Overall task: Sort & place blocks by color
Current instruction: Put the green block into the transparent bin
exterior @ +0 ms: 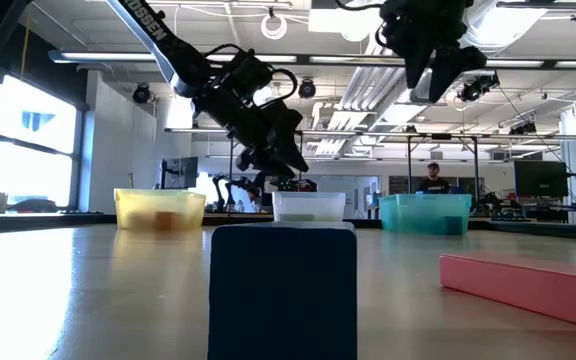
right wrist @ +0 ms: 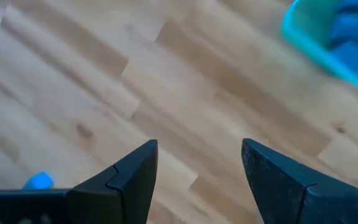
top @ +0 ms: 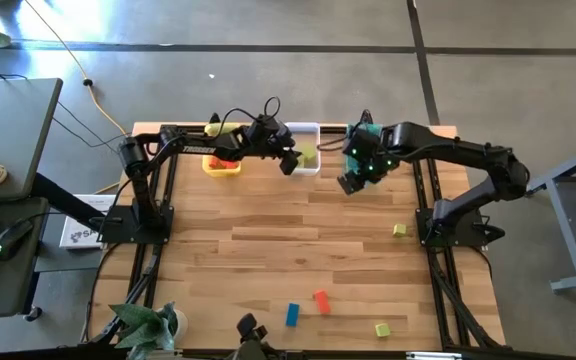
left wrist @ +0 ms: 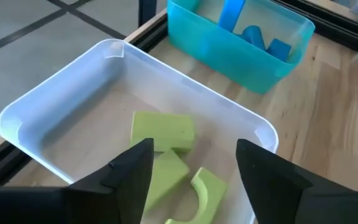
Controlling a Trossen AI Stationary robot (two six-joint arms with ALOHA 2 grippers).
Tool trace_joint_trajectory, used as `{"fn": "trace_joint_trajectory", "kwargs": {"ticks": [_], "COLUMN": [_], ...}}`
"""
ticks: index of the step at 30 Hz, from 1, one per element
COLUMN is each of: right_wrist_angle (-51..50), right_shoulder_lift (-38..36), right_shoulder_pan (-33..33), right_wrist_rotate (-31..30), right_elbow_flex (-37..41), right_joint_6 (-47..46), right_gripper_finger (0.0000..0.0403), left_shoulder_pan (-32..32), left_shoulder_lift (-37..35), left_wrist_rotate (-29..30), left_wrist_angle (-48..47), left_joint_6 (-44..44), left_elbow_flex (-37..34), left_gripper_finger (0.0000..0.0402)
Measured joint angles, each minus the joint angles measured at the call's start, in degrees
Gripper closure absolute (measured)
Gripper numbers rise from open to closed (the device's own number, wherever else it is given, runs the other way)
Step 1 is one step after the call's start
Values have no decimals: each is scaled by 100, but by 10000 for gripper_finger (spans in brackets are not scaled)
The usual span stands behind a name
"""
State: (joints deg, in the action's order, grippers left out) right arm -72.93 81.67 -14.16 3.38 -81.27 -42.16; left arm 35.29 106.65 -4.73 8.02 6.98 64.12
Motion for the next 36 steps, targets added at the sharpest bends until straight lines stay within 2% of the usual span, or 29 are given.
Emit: {"fn": "trace_joint_trajectory", "kwargs": {"ticks": [7, 12, 19, 24, 27, 36], "right_wrist_angle": [-185, -188, -188, -186, -186, -220], "right_shoulder_lift": [2, 4, 4, 13, 13, 140], "right_shoulder_pan": [807, 1488, 2348, 3023, 3390, 4365], "right_wrist_rotate": [378, 639, 703, 308, 110, 116], "right_elbow_flex": [2, 0, 1, 2, 2, 0], "right_joint_6": [-24, -464, -2574, -3803, -4337, -6193], "right_gripper_finger": [183, 183, 183, 183, 182, 182], "left_shoulder_pan": [-27, -97, -289, -542, -711, -1129], "left_shoulder_lift": [-380, -839, -1604, -2035, -2199, -2370], "left_wrist_rotate": [-365, -520, -525, -522, -515, -505], "left_wrist_angle": [-125, -388, -1506, -2064, -2199, -2356], "left_joint_6": [-270, -310, -542, -832, -926, -917], "left_elbow_flex": [0, 2, 0, 0, 1, 0], "left_gripper_finger": [178, 179, 179, 179, 179, 179]}}
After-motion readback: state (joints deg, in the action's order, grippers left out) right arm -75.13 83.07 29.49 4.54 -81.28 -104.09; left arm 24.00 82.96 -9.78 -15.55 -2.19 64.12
